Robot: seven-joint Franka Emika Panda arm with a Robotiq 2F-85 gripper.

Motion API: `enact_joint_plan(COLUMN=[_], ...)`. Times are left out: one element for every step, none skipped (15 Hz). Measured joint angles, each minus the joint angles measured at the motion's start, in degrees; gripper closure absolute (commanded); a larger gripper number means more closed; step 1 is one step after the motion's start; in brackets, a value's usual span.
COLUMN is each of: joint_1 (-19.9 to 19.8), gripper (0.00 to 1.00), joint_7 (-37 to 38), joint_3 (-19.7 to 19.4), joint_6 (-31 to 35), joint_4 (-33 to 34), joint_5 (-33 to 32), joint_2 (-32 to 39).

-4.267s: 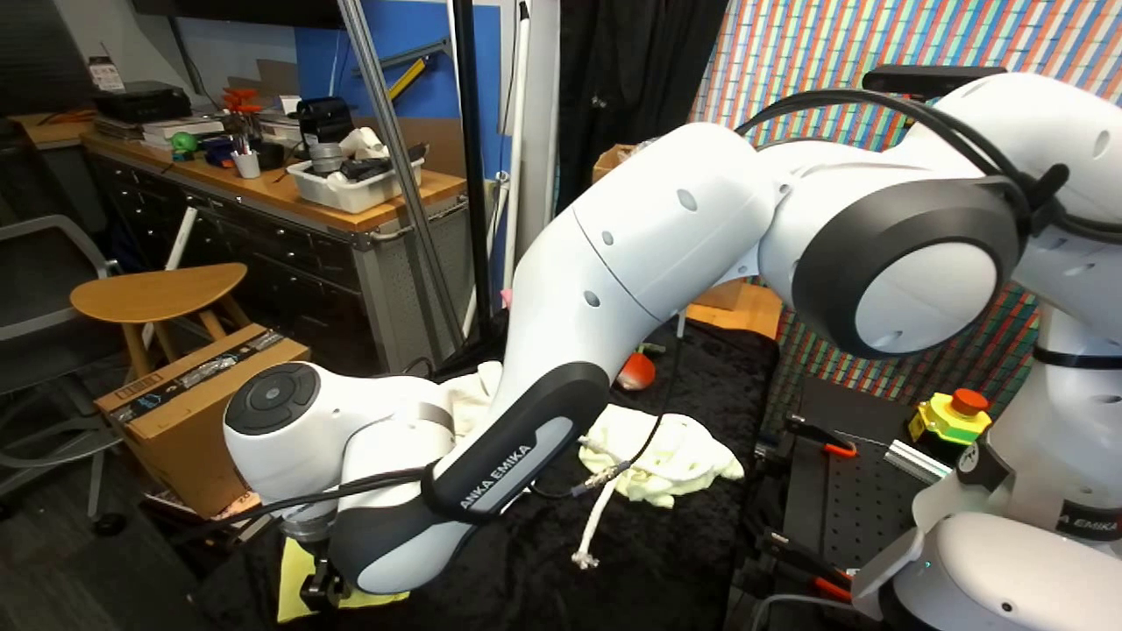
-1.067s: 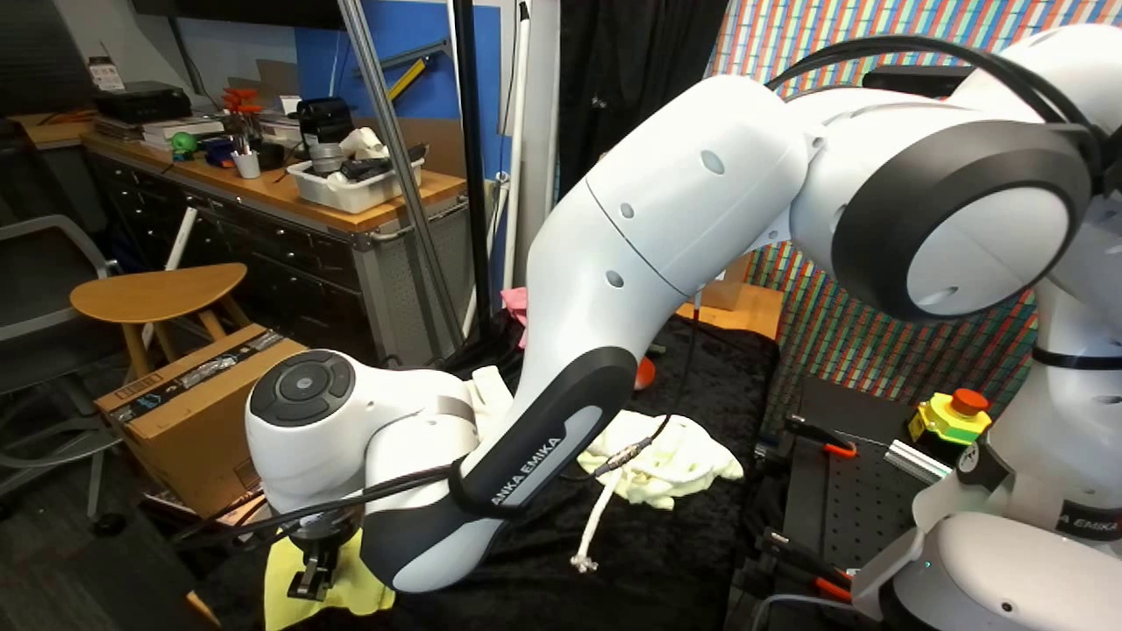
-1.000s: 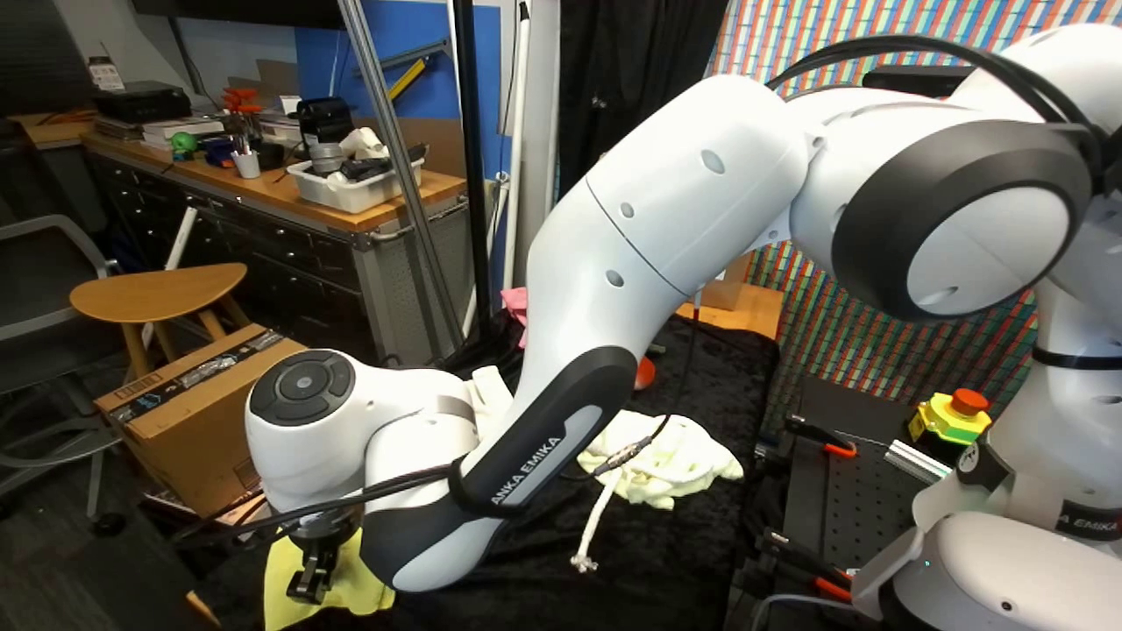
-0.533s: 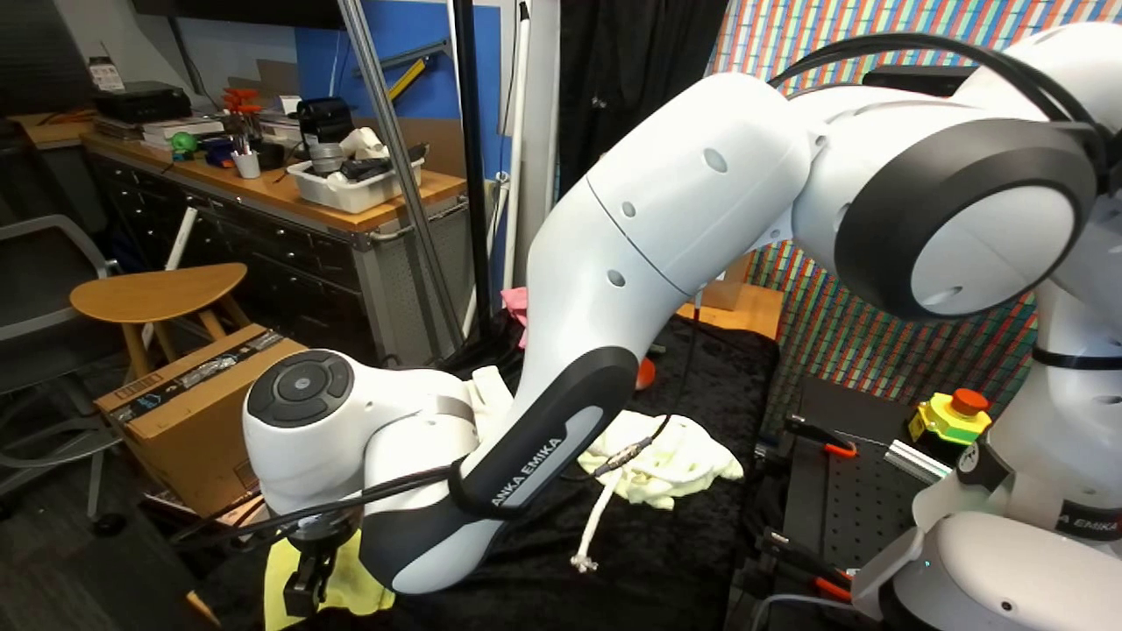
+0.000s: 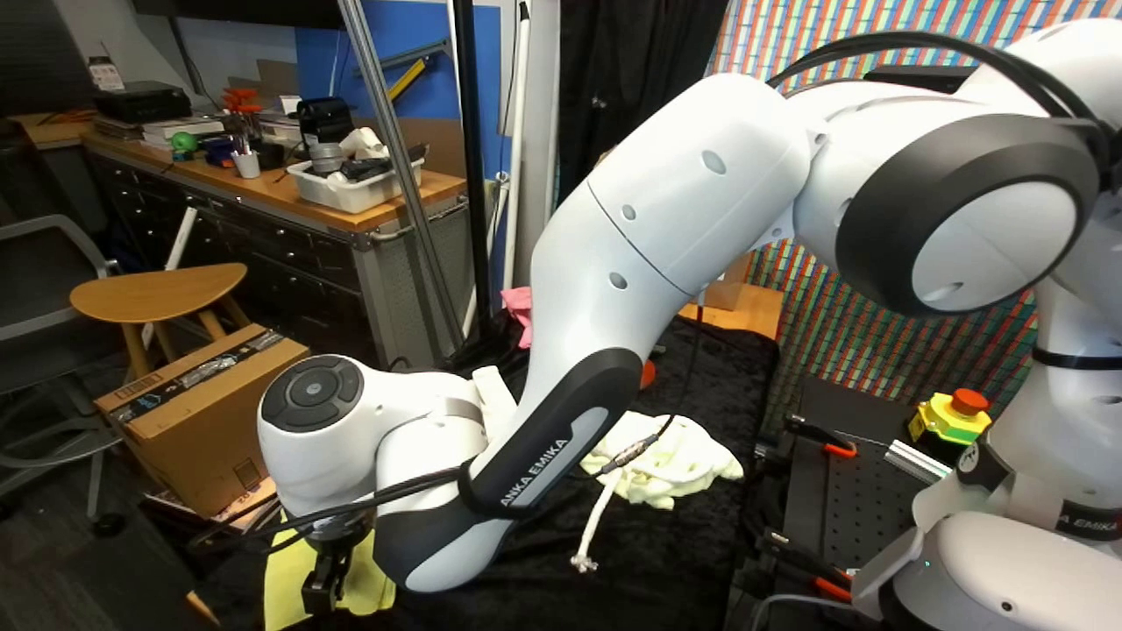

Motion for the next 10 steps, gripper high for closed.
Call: enact_joint_plan(joint_1=[0.0,0.13,0.4,0.69,0.97,1.21,1.39,1.53,1.64,1.74], gripper=[0.0,0.0,0.0,0.0,0.0,0.0,0.0,0.0,0.0,0.0], joint_7=[0.04,0.05,0.11,0.14,0.21,0.28,0.32,0.36,0.37,0.38], joint_3=[-0.06,-0.25,-0.64,-1.01,-1.32,-1.58,-1.76,-1.9,-2.02,-2.14], joint_6=[-0.04,-0.07,-0.07,-0.11,-0.14,-0.15,-0.16,-0.19,-0.22,-0.23], joint_4=[-0.78,-1.66,-2.5,-3.45,-4.44,-5.39,-6.35,-7.2,-7.96,-8.6], joint_5=[0.0,0.02,0.03,0.03,0.03,0.03,0.03,0.03,0.03,0.03], joint_2=[-0.41,-0.92,-1.43,-2.09,-2.74,-3.44,-4.14,-4.79,-5.37,-5.83])
